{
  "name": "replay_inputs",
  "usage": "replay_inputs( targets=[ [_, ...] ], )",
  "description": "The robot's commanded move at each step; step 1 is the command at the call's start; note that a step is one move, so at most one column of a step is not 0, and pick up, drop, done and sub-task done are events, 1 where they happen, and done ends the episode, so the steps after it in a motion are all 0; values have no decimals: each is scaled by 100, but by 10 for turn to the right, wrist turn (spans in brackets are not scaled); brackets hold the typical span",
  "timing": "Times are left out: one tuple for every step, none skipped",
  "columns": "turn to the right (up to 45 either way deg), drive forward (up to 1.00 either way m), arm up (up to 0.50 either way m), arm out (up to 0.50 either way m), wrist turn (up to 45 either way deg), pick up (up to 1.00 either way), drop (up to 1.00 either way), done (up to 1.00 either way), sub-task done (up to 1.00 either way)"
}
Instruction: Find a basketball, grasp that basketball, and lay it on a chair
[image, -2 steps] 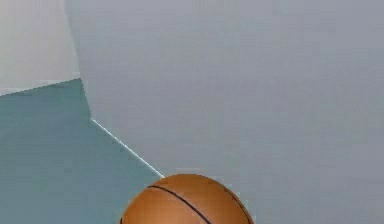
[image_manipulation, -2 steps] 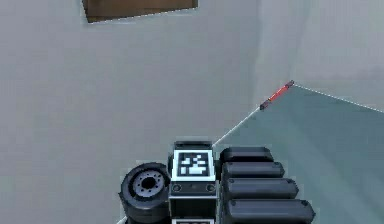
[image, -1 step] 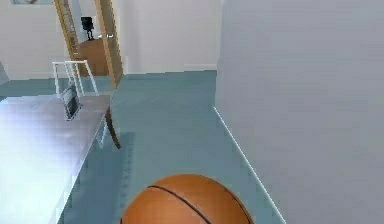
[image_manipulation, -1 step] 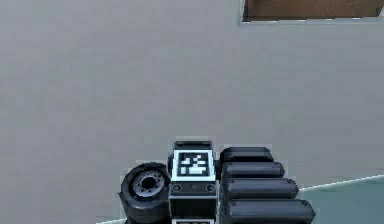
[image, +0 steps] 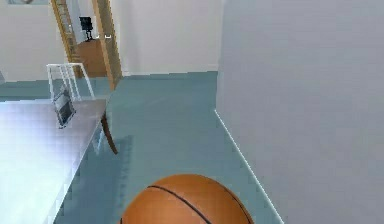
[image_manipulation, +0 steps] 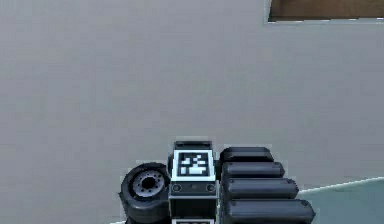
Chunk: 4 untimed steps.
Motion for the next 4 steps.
replay_inputs(
  targets=[
    [-60,0,0,0,0,0,0,0,0],
    [0,100,0,0,0,0,0,0,0],
    [0,100,0,0,0,0,0,0,0],
    [-120,0,0,0,0,0,0,0,0]
  ],
)
